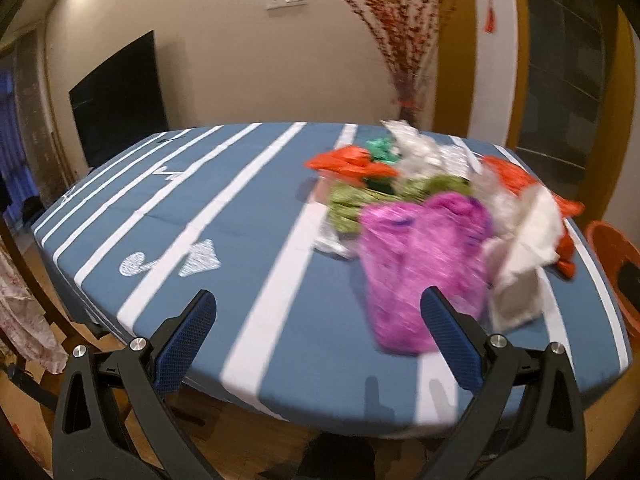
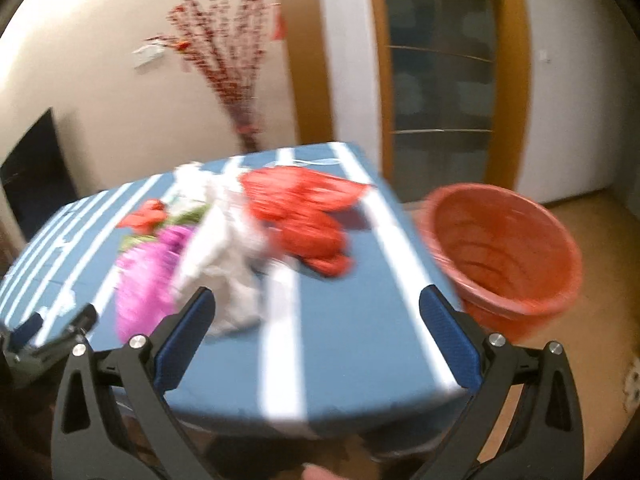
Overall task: Collect trash
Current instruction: 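Grasp the pink bag with the left tool while the right tool grasps the white paper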
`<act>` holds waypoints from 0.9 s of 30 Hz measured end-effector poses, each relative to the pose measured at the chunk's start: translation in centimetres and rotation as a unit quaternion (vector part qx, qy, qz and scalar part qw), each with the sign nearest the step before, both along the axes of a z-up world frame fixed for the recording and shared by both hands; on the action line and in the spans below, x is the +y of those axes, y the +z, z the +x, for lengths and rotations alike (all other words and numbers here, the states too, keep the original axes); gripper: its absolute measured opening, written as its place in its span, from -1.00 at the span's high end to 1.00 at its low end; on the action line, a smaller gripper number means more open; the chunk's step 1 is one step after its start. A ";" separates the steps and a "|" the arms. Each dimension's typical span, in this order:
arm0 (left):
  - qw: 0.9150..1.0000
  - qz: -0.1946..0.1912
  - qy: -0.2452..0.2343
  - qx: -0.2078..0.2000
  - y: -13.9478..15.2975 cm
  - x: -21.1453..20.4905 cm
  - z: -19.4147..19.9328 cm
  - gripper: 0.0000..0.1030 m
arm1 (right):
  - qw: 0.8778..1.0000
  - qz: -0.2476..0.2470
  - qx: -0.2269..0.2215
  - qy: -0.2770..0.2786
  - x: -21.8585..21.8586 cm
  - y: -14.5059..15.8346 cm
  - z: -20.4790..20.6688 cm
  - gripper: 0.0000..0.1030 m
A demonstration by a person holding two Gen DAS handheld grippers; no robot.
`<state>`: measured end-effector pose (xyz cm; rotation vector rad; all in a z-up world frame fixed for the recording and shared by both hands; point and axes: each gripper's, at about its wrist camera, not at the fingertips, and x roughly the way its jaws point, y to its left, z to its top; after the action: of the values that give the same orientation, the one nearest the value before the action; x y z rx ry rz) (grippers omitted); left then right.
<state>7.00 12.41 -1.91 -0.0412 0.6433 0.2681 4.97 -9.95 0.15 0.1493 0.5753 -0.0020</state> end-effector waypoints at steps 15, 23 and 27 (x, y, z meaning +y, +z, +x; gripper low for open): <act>0.999 -0.043 -0.025 0.018 -0.7 2.2 2.1 -0.95 | 0.993 0.046 0.067 0.086 4.3 -2.1 7.2 0.58; 0.994 -0.059 -0.084 0.030 -0.4 0.0 3.4 -0.95 | 0.991 0.052 0.048 0.112 3.5 -0.7 5.2 0.92; 0.991 -0.068 -0.115 0.029 -0.1 -1.4 4.2 -0.95 | 0.992 0.056 0.034 0.109 2.2 0.1 3.8 0.92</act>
<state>11.19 10.99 -2.04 -0.0903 0.7167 0.0028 8.75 -7.74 0.24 0.1947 0.6585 0.2375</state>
